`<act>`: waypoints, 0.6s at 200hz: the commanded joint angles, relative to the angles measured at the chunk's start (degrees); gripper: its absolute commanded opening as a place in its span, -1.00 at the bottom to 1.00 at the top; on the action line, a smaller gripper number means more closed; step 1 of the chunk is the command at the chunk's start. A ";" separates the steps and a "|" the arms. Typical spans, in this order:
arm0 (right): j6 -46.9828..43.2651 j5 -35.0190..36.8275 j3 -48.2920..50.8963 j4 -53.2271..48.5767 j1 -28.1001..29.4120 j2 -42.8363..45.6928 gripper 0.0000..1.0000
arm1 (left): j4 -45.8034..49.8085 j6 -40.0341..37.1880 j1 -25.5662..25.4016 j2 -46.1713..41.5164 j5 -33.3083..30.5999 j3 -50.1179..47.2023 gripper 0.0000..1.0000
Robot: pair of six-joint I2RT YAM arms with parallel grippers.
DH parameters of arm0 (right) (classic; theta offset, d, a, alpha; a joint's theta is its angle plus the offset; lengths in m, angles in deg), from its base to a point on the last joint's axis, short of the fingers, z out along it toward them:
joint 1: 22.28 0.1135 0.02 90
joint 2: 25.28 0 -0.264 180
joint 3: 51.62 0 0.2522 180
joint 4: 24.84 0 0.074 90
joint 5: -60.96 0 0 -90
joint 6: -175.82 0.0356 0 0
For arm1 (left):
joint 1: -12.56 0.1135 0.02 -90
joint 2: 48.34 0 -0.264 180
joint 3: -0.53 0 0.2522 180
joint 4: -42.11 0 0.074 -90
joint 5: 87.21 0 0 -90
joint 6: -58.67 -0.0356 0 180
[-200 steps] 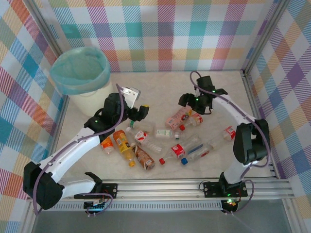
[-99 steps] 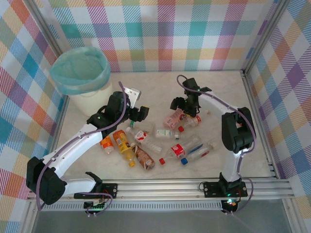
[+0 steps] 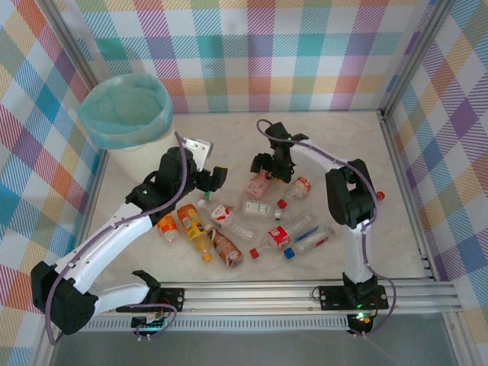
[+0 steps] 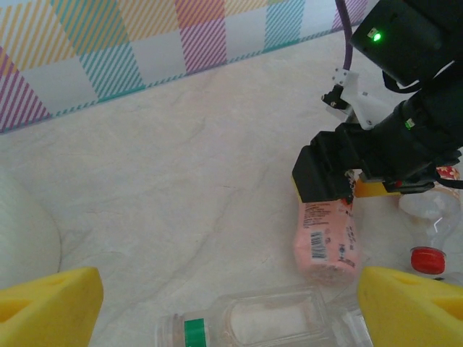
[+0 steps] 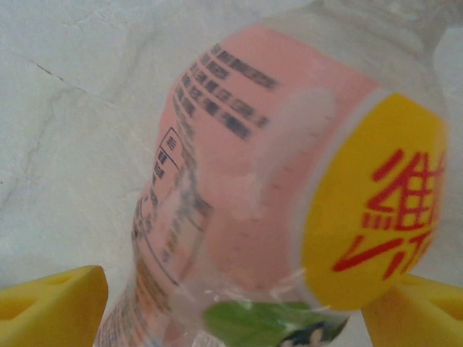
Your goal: Put the plastic bottles in the bin
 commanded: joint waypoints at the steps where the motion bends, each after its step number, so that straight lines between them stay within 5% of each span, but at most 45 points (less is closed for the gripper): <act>1: 1.20 0.87 -2.68 -2.04 0.40 -1.98 0.77 | 1.02 1.15 -0.56 -1.50 -1.88 -1.37 0.83; 120: 0.70 -3.44 -6.66 2.80 0.44 -4.78 0.16 | 6.39 7.55 -0.13 -0.89 -8.92 4.00 0.84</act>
